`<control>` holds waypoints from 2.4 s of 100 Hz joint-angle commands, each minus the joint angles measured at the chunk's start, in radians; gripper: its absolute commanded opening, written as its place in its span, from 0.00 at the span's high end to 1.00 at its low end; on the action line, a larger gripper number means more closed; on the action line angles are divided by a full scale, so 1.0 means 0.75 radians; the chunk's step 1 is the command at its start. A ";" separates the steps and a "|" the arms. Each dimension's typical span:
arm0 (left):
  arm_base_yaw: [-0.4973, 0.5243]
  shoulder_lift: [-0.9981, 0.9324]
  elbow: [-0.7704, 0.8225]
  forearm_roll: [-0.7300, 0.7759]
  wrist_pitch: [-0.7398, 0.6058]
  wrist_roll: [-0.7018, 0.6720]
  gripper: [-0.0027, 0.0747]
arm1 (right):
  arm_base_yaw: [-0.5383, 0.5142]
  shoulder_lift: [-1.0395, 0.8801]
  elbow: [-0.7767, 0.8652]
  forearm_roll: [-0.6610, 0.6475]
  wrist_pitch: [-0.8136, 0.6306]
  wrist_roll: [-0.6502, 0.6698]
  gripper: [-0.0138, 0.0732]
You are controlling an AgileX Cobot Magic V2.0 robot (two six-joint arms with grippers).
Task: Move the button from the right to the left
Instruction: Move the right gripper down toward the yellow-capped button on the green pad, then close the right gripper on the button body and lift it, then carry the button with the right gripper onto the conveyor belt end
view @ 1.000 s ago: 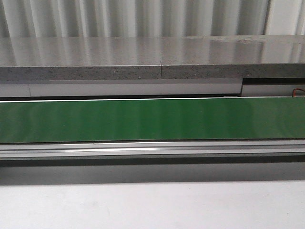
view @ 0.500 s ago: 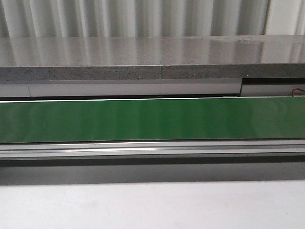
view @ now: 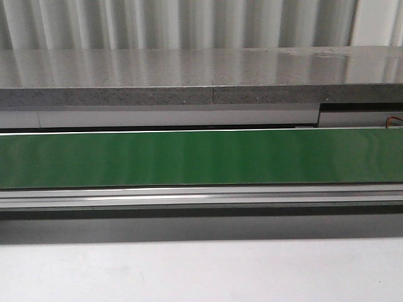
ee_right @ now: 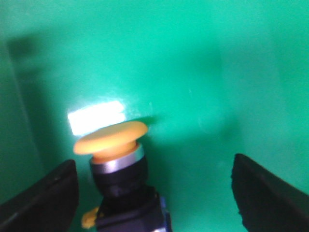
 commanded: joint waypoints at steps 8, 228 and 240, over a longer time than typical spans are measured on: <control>0.000 -0.045 0.033 -0.011 -0.110 -0.015 0.99 | -0.008 -0.006 -0.040 0.000 -0.072 -0.018 0.11; 0.000 -0.045 0.033 -0.011 -0.110 -0.015 0.99 | 0.386 -0.412 -0.063 0.249 0.223 -0.017 0.18; 0.000 -0.045 0.033 -0.011 -0.110 -0.015 0.99 | 0.386 -0.545 -0.063 0.249 0.193 -0.032 0.18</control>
